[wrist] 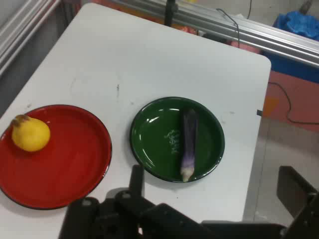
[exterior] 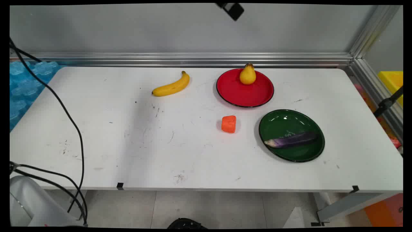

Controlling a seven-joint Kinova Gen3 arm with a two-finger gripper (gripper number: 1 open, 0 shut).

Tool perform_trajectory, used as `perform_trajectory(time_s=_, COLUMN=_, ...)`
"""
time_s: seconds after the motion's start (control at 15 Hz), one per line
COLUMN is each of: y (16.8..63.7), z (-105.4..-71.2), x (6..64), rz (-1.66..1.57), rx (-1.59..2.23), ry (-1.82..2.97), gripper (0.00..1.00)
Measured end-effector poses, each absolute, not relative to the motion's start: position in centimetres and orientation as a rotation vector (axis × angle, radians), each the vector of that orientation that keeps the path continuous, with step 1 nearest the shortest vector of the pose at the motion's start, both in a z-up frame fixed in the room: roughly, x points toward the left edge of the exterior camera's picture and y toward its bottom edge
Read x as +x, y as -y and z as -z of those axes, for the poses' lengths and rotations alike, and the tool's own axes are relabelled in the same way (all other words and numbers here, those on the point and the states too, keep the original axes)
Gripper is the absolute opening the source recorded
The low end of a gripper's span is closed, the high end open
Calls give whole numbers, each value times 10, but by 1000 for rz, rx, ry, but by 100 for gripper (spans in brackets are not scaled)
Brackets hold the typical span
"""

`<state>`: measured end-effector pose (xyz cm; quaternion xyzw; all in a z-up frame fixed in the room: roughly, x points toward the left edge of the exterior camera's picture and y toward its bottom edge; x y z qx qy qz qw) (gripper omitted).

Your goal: Pick up the eggplant from the green plate

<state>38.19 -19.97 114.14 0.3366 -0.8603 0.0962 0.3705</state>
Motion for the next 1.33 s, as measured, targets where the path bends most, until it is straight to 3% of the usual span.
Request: perform_trajectory(time_s=1.33, y=253, z=-957, x=245, rz=-216, rx=823, ry=2393, gripper=100)
